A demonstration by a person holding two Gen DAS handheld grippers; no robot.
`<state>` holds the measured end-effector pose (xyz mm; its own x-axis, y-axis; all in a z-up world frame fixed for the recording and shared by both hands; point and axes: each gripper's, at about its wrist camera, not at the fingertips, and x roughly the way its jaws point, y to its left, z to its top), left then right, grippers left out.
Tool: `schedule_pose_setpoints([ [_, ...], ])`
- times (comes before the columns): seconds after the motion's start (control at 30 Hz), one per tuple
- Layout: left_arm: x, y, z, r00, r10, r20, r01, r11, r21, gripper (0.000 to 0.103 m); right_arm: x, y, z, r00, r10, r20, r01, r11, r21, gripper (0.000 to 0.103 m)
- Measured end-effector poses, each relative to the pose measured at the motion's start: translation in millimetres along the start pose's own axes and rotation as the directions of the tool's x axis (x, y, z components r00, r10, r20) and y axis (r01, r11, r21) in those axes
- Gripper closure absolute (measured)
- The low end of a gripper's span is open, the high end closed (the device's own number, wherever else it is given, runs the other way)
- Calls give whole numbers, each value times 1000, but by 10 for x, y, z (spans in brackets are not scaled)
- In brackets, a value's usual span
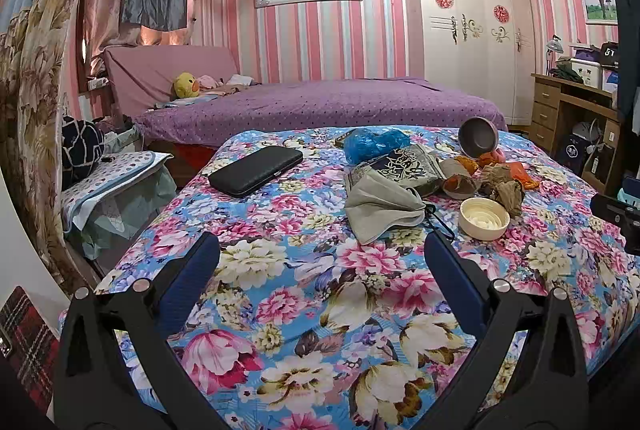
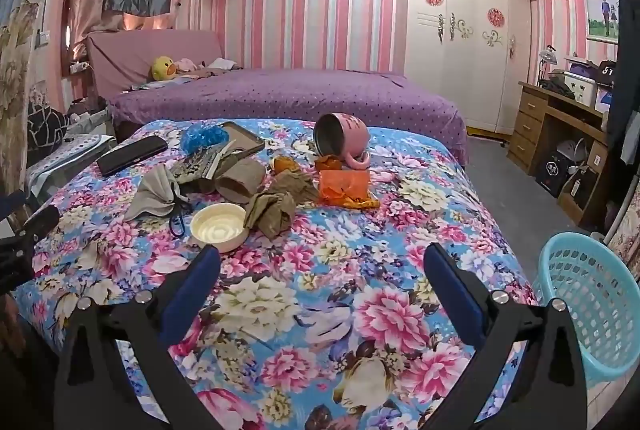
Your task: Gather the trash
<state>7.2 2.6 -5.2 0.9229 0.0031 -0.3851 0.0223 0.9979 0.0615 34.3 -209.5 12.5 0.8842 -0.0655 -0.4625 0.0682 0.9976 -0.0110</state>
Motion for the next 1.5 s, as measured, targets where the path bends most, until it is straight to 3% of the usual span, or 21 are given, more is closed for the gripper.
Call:
schedule_pose_setpoints([
  [0.43, 77, -14, -34, 1000, 10, -28, -10, 1000, 15, 4, 1, 59, -43, 997, -64, 40, 66, 997, -42, 4],
  [0.63, -36, -3, -5, 1000, -12, 15, 12, 1000, -4, 4, -82, 61, -4, 999, 20, 39, -19, 999, -34, 4],
  [0.83, 2, -105, -27, 1000, -7, 1, 7, 999, 43, 4, -25, 45, -15, 1000, 17, 8, -17, 1000, -2, 4],
  [1.13, 48, 2, -25, 1000, -8, -28, 7, 1000, -13, 4, -16, 35, -10, 1000, 19, 1, -19, 1000, 6, 4],
  [1.5, 28, -62, -24, 1000, -4, -21, 4, 1000, 9, 4, -261, 33, 92, 997, 7, 79, -9, 999, 31, 4],
])
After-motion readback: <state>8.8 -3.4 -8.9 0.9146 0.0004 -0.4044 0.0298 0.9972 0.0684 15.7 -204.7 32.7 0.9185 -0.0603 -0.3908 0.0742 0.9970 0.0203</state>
